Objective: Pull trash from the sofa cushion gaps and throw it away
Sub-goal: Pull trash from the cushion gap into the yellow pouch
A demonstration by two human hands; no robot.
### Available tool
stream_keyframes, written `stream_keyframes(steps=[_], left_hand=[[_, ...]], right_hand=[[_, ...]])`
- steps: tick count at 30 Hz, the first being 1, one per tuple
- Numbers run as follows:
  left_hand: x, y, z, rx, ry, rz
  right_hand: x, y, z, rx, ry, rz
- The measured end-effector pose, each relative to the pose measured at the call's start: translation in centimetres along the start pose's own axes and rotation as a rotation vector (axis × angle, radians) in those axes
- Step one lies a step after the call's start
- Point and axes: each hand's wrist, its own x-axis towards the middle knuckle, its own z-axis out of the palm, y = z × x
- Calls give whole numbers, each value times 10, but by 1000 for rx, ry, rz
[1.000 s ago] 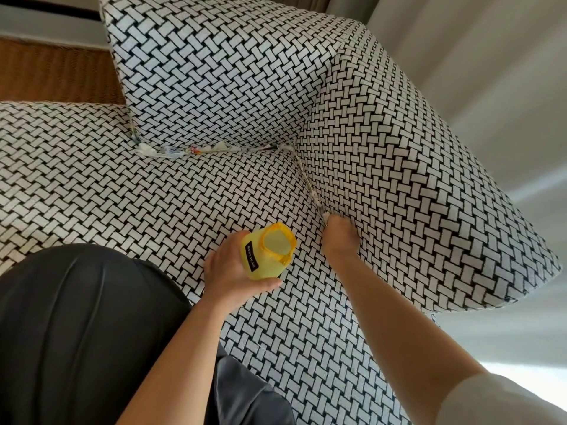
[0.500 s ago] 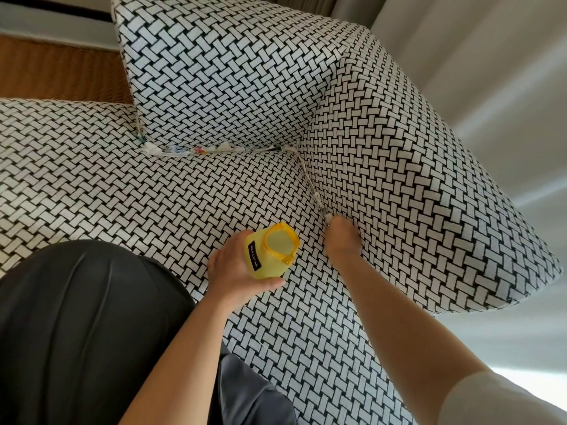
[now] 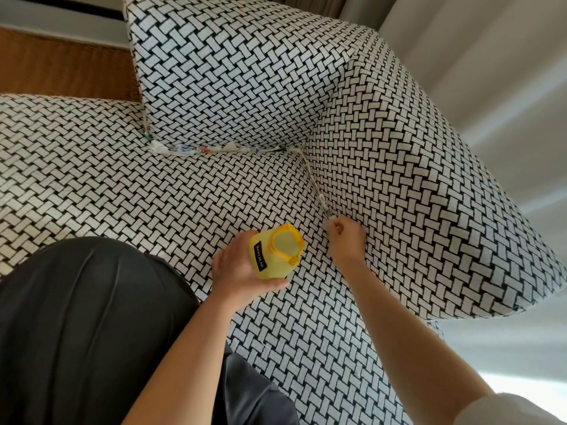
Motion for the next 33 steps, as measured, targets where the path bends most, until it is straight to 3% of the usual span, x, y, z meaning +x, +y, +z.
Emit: stream_keyframes(steps=[6, 8, 12, 14, 19, 23, 33], left_hand=[[-3, 6, -4, 18, -4, 25], [-5, 11, -6, 27, -15, 9], [-16, 14, -7, 23, -35, -12], [-20, 15, -7, 23, -37, -4], [-26, 20, -5, 16, -19, 31], [-27, 22, -8, 3, -38, 9], [-24, 18, -6, -14, -28, 0]], right_hand=[[-38, -18, -24, 519, -168, 13], [-53, -27, -26, 584, -241, -32], [-76, -38, -20, 496, -293, -215], [-84, -33, -13, 499, -235, -231], [-92, 12, -4, 407, 9, 46], [-80, 40, 5, 253, 12, 132], [-35, 32, 5, 125, 6, 298]])
